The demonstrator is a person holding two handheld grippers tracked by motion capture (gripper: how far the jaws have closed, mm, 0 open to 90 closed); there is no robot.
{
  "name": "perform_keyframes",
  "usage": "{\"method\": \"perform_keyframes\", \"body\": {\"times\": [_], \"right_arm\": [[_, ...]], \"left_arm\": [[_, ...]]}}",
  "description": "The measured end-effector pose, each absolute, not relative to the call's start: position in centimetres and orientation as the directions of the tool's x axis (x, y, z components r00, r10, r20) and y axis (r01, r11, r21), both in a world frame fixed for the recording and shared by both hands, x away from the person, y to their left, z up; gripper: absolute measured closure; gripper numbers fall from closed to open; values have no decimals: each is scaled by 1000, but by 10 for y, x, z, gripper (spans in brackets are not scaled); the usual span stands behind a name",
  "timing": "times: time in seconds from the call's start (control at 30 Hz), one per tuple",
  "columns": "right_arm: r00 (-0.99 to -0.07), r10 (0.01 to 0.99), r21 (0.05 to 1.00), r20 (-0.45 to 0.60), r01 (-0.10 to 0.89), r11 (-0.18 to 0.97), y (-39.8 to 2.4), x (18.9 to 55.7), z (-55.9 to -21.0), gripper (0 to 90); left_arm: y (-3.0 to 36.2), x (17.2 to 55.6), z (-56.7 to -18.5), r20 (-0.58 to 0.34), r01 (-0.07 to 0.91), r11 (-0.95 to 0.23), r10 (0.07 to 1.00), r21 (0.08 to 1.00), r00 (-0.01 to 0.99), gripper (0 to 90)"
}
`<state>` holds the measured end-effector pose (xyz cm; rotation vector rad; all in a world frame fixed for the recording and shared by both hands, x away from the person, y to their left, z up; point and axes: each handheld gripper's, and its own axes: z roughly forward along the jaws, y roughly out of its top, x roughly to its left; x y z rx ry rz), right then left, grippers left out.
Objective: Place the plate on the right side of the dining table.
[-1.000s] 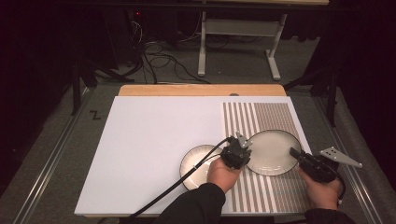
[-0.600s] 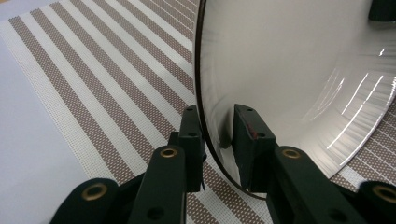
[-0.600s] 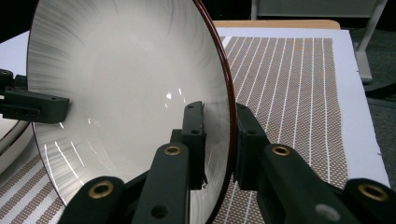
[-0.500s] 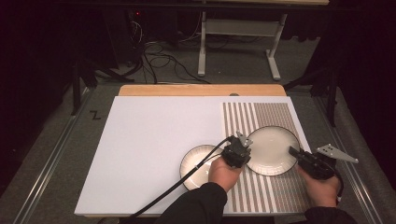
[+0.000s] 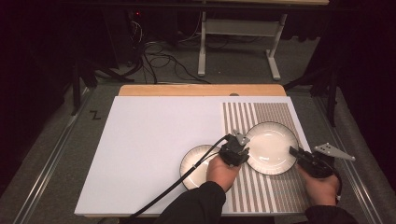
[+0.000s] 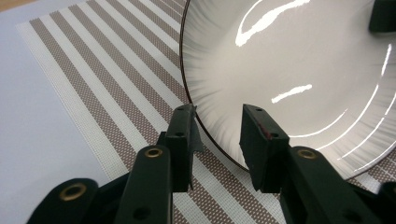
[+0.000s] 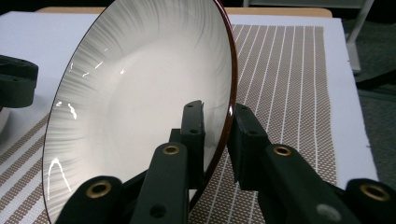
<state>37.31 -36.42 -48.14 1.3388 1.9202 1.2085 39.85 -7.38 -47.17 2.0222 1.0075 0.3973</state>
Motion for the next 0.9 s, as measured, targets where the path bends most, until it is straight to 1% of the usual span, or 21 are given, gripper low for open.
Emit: {"method": "perform_keyframes", "body": {"times": [0.07, 0.3, 0.47, 0.6, 0.83, 0.9], "right_arm": [[-390, 914, 873, 108, 477, 101, -367, 374, -483, 789], [-392, 916, 877, 88, 467, 116, -365, 375, -482, 792], [-391, 917, 877, 83, 466, 119, -364, 375, -482, 792], [-391, 917, 876, 79, 466, 123, -363, 375, -481, 792], [-393, 917, 872, 68, 470, 137, -361, 377, -478, 792], [-394, 917, 872, 62, 468, 142, -360, 377, -478, 792]], "left_arm": [[-72, 397, -469, -76, 507, -337, 771, 793, 632, 637], [-56, 387, -456, -77, 460, -321, 747, 828, 660, 560], [-36, 377, -451, -69, 429, -310, 738, 848, 671, 441], [-17, 371, -450, -77, 424, -286, 746, 859, 661, 299], [24, 357, -448, -99, 419, -251, 749, 873, 655, 182], [36, 353, -448, -91, 416, -253, 754, 873, 650, 165]]}}
